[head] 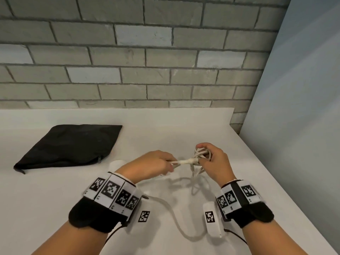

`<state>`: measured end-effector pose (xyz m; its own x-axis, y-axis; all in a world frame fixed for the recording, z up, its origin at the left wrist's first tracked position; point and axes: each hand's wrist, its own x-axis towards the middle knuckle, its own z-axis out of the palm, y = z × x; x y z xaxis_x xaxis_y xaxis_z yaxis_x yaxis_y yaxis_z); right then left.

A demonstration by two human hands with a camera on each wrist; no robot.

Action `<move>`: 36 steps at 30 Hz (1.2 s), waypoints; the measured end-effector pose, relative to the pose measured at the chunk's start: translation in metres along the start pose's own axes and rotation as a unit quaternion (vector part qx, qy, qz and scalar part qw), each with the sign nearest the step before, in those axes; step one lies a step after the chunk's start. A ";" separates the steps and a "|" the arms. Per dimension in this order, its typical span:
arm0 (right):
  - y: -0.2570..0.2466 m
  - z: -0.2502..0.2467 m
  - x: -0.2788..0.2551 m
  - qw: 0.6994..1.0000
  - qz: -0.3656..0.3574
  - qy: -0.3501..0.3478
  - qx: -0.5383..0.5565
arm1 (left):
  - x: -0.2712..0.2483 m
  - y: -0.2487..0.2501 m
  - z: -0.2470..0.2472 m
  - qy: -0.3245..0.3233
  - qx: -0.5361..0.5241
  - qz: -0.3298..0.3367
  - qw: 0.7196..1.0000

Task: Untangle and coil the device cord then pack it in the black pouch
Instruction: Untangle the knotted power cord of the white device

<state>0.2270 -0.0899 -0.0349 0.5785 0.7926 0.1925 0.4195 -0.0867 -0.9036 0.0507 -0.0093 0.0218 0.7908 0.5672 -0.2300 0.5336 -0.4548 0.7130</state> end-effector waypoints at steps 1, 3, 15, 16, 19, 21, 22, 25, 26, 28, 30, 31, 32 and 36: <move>-0.004 0.000 -0.001 1.000 -0.017 -0.008 -0.018 | 0.003 0.004 0.006 -0.008 0.004 0.008 1.000; -0.010 0.000 -0.004 0.997 -0.058 -0.026 -0.048 | 0.009 0.007 0.017 0.014 0.025 0.032 0.999; -0.018 -0.014 -0.007 0.962 -0.011 -0.195 0.193 | 0.013 -0.016 0.000 0.083 -0.138 0.094 0.982; -0.018 -0.014 -0.006 0.957 -0.013 -0.205 0.206 | 0.012 -0.017 -0.002 0.070 -0.150 0.094 0.982; -0.017 -0.013 -0.006 0.940 -0.014 -0.215 0.266 | 0.007 -0.018 -0.007 0.041 -0.183 0.099 0.977; -0.017 -0.010 -0.004 0.938 -0.009 -0.198 0.285 | 0.004 -0.018 -0.008 0.024 -0.190 0.106 0.976; -0.017 -0.008 -0.002 0.941 -0.007 -0.183 0.284 | 0.003 -0.019 -0.006 0.016 -0.184 0.113 0.976; -0.013 -0.004 0.003 0.956 -0.003 -0.131 0.263 | 0.001 -0.021 -0.001 0.010 -0.165 0.130 0.978; -0.011 -0.004 0.003 0.961 -0.004 -0.118 0.251 | 0.000 -0.021 -0.001 0.020 -0.177 0.130 0.975; -0.007 -0.007 0.004 0.967 -0.007 -0.104 0.231 | -0.002 -0.020 -0.004 0.051 -0.233 0.128 0.963; -0.007 -0.011 0.003 0.966 -0.007 -0.110 0.233 | -0.004 -0.019 -0.010 0.061 -0.266 0.133 0.953; -0.009 -0.013 0.003 0.965 -0.010 -0.117 0.235 | -0.005 -0.019 -0.011 0.047 -0.257 0.133 0.956; -0.011 -0.015 0.003 0.966 -0.019 -0.124 0.227 | -0.006 -0.020 -0.012 0.021 -0.231 0.128 0.964; -0.021 -0.023 0.004 0.975 -0.064 -0.162 0.141 | -0.004 -0.028 0.000 -0.102 -0.078 0.068 0.989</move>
<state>0.2362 -0.0985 -0.0061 0.2636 0.9389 0.2215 0.2387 0.1590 -0.9580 0.0321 0.0011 0.0032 0.9049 0.3497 -0.2426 0.3776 -0.3965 0.8368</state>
